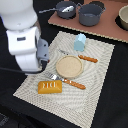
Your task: Interact with the objects in diverse but meaningful ways.
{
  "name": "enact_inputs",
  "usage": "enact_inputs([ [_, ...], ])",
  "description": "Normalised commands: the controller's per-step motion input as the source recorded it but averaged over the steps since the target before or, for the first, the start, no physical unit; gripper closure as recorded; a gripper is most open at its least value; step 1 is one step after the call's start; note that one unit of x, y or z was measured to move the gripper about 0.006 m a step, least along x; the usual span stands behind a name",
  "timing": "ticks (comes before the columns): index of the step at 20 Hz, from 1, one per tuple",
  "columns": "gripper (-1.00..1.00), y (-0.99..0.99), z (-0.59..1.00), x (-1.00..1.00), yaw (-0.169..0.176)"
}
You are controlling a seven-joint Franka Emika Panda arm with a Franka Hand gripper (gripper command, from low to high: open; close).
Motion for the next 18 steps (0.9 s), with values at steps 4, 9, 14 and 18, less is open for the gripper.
enact_inputs([
  [4, 1.00, 0.73, -0.03, 0.42, 0.044],
  [9, 1.00, 0.71, -0.27, 0.07, 0.059],
  [14, 1.00, 0.31, -0.36, -0.17, 0.034],
  [18, 1.00, 0.00, -0.33, -0.30, 0.000],
])
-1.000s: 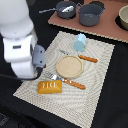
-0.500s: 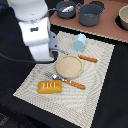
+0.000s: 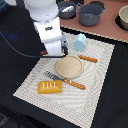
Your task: Interact with the objects in diverse but meaningful ways.
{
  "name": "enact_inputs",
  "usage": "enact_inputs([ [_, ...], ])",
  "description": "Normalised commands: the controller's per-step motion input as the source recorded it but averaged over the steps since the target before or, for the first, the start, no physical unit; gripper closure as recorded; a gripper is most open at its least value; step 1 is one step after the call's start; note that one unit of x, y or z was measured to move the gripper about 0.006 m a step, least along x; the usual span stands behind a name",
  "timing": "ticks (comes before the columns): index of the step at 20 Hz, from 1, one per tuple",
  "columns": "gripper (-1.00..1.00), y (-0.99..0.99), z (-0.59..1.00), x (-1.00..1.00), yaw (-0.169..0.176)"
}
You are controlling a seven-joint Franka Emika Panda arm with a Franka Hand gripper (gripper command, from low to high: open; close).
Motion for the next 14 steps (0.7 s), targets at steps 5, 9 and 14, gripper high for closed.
enact_inputs([
  [5, 1.00, 0.10, -0.33, -0.24, 0.009],
  [9, -1.00, 0.35, -0.12, -0.24, 0.051],
  [14, -1.00, 0.41, 0.38, -0.13, 0.069],
])
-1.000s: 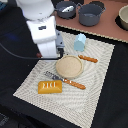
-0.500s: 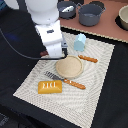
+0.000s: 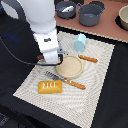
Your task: Interact with the objects in diverse but meaningful ways.
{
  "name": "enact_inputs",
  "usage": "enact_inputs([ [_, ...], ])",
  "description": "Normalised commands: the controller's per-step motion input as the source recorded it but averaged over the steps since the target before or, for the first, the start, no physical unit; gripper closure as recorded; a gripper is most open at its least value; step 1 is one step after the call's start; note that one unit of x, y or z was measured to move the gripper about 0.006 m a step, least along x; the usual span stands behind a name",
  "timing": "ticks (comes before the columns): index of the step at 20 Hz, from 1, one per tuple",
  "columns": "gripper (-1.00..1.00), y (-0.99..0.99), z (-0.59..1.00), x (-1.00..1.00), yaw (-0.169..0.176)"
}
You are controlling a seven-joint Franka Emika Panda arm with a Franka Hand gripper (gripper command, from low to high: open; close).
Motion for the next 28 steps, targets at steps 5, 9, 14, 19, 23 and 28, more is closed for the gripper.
enact_inputs([
  [5, -1.00, 0.18, 0.77, -0.08, 0.028],
  [9, -1.00, -0.30, 0.62, 0.18, 0.000],
  [14, -1.00, -0.84, 0.22, 0.48, 0.000],
  [19, -1.00, -0.95, 0.04, 0.46, 0.000],
  [23, -1.00, -1.00, -0.07, 0.38, 0.000],
  [28, -1.00, -0.93, -0.06, 0.49, 0.000],
])
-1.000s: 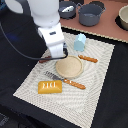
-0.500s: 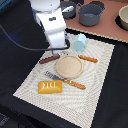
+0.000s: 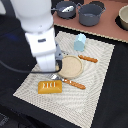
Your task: Interact with the objects in diverse but meaningful ways.
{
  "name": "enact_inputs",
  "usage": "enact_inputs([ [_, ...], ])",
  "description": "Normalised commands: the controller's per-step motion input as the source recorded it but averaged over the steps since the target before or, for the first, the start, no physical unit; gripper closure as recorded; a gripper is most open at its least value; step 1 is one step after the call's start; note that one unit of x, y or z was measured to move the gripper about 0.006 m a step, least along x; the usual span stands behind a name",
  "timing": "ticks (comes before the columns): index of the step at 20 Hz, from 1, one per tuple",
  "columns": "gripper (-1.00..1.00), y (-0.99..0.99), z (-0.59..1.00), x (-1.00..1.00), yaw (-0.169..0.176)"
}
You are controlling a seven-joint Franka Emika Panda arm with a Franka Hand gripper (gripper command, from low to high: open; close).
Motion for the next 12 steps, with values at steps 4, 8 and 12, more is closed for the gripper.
enact_inputs([
  [4, -1.00, -0.68, 0.00, 0.64, 0.000],
  [8, -1.00, -0.41, 0.03, 0.71, 0.000],
  [12, -1.00, 0.00, 0.05, 0.74, 0.027],
])
